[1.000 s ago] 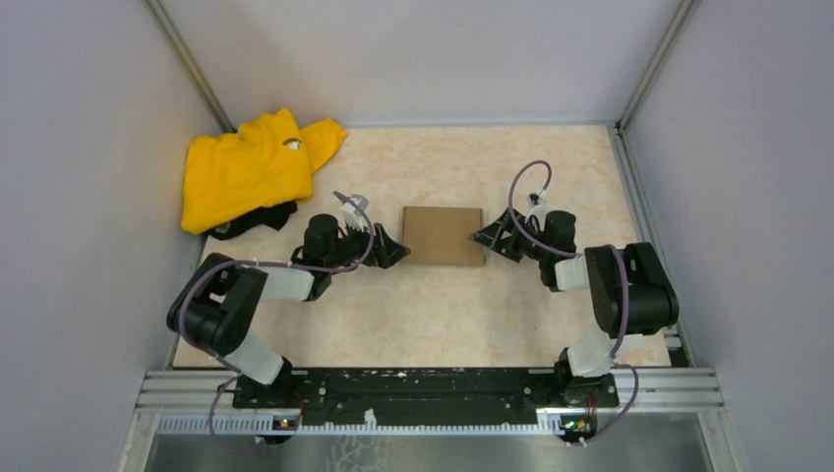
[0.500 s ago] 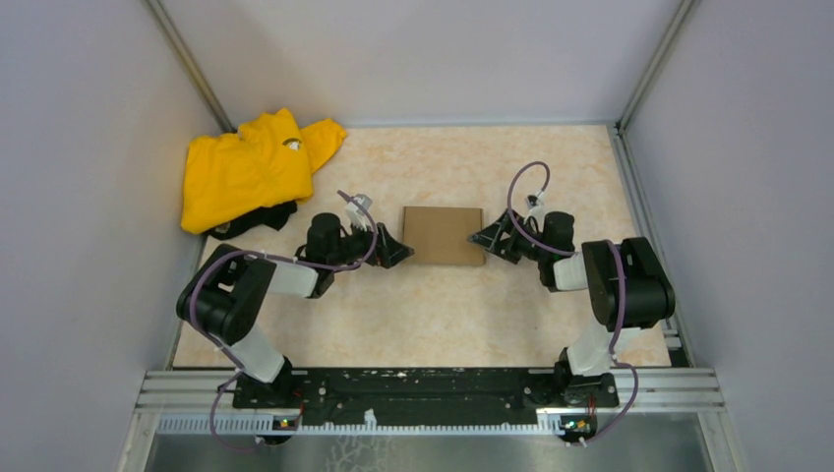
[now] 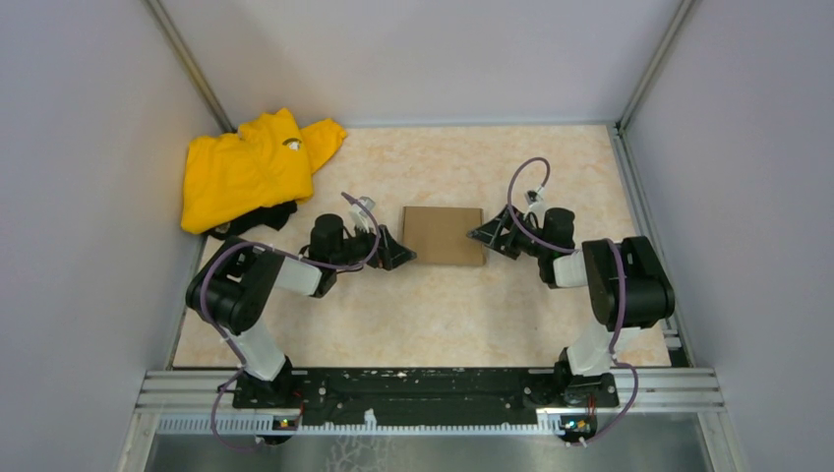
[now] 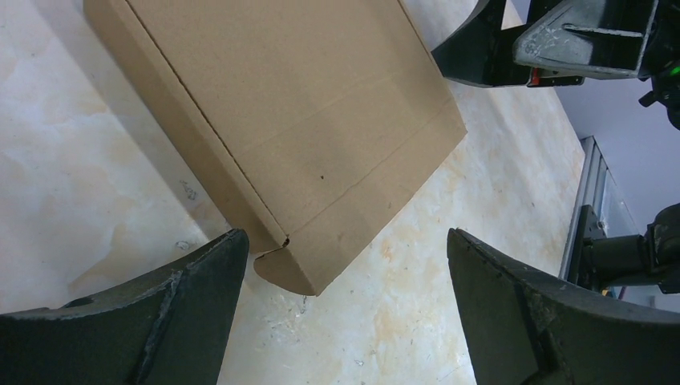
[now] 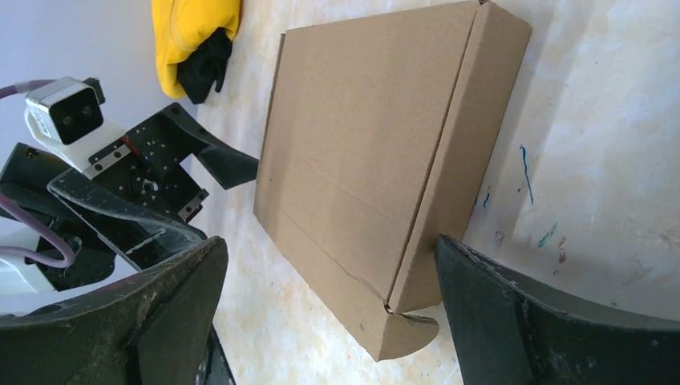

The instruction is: Fold the paper box

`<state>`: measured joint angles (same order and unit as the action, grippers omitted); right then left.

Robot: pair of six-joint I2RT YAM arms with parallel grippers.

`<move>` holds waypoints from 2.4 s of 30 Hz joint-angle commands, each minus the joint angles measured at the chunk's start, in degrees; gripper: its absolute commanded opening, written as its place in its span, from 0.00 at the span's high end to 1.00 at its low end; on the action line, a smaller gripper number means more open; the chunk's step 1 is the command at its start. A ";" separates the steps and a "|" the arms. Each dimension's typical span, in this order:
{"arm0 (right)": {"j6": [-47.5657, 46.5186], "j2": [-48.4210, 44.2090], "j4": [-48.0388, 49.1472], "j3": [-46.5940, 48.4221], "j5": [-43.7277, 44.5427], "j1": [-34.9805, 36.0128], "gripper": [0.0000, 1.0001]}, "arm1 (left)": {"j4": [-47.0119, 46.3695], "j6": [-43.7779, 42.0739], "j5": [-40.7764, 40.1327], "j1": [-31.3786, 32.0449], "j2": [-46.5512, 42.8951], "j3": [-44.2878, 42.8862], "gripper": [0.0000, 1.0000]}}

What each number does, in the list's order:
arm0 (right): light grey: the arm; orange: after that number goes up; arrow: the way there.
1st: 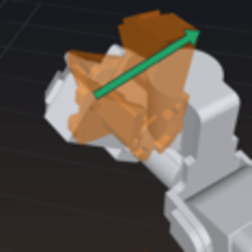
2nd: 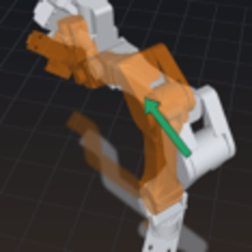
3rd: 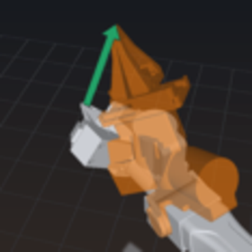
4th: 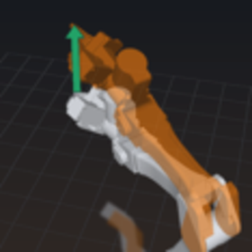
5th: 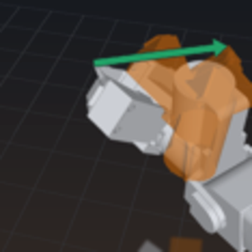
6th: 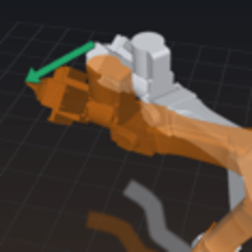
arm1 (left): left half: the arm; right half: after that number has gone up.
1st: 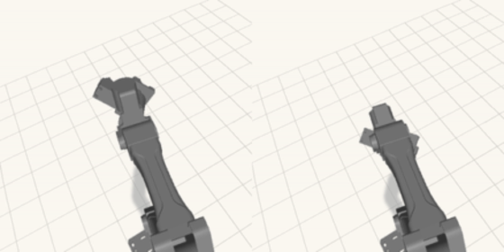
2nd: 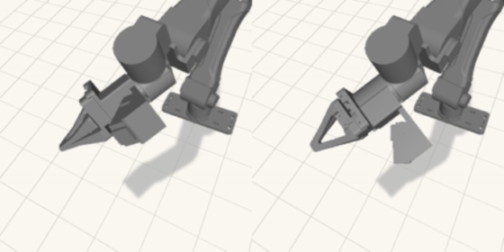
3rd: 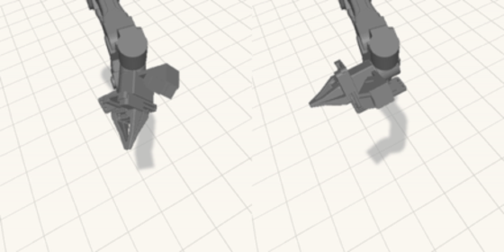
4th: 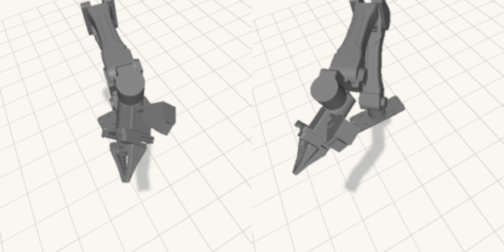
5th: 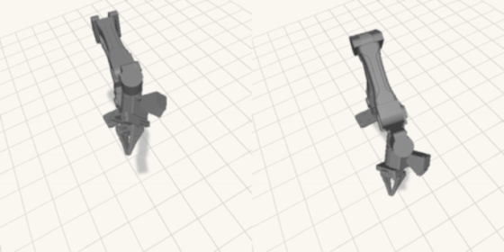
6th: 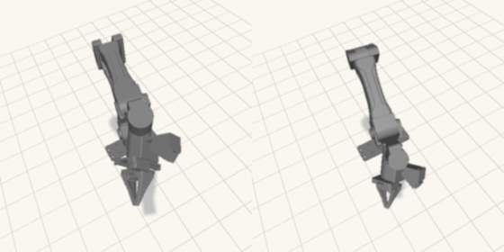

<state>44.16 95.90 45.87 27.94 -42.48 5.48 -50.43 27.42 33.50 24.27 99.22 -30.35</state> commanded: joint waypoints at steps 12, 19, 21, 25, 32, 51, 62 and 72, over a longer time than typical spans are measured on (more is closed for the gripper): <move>0.00 1.01 3.71 1.94 -0.97 2.34 0.01 | -6.02 2.36 3.96 0.03 1.33 -1.11 0.01; 0.32 -0.32 3.45 1.46 -0.71 2.79 0.01 | -6.70 2.85 4.07 0.40 0.34 0.15 0.01; 0.35 -1.14 2.93 1.33 -0.71 2.94 0.01 | -6.70 3.11 4.20 0.50 -0.24 0.28 0.01; 0.26 -3.57 1.58 1.02 -0.33 3.43 0.01 | -5.98 3.40 4.04 0.91 -1.93 0.72 0.01; -0.46 -9.70 -2.91 0.37 0.76 5.29 0.01 | -2.04 3.34 2.95 2.50 -8.30 1.96 0.01; -2.65 -34.23 -23.73 -1.57 5.38 8.24 0.01 | 21.06 1.47 -4.68 7.85 -31.57 0.89 0.01; -2.80 -34.26 -24.01 -2.54 6.15 8.32 0.01 | 20.27 1.05 -7.23 8.03 -28.95 2.13 0.01; -3.76 -31.92 -23.96 -1.32 6.62 8.32 0.01 | 21.17 -0.56 -8.21 8.05 -24.03 -1.77 0.01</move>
<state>40.60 63.46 19.73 25.47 -33.43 12.38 -29.41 27.77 24.58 31.42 74.28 -30.11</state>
